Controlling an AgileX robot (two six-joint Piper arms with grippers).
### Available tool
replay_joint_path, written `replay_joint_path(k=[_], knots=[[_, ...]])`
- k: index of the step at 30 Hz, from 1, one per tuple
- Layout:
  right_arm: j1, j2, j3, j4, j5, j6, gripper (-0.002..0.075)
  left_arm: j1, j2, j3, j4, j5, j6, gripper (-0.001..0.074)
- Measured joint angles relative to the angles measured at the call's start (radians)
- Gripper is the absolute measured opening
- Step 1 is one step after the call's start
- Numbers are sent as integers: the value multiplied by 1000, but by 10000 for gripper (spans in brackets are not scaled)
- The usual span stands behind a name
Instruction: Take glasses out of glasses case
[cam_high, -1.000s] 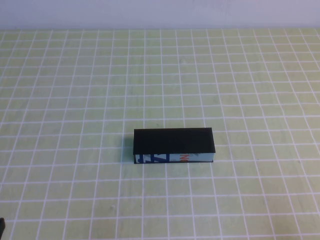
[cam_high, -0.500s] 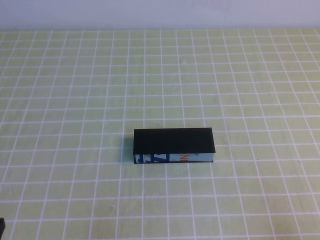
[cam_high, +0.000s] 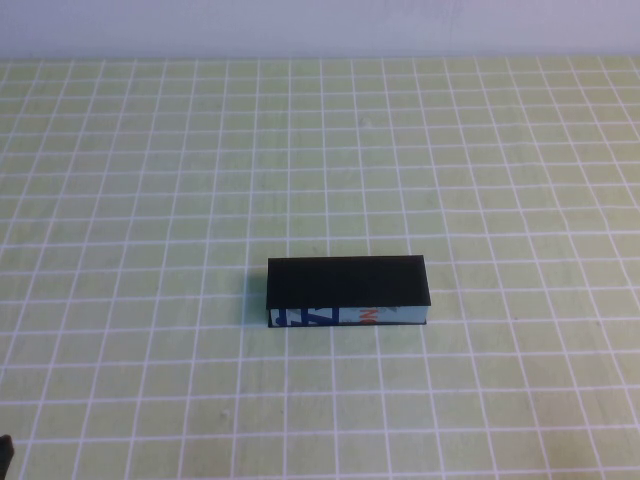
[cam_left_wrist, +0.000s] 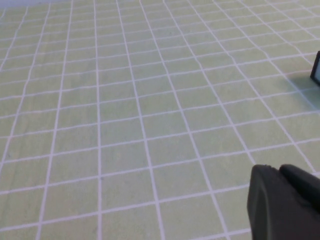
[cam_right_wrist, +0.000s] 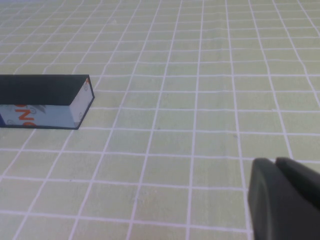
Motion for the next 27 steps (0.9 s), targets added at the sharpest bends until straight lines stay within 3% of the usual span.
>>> replay_joint_path(k=[4,12,18,21,27], knots=[[0,0,0,0,0,0,-18,0,0,0,-133,-23,0,-4],[0,0,0,0,0,0,-18,0,0,0,-588,-153,0,-4],[0,0,0,0,0,0,-18,0,0,0,-732,-204,-21,-4],[0,0,0,0,0,0,-18,0,31,-3,-795,-166,-41,-4],[0,0,0,0,0,0,-18,0,284,-161,-783,94,-1,-4]])
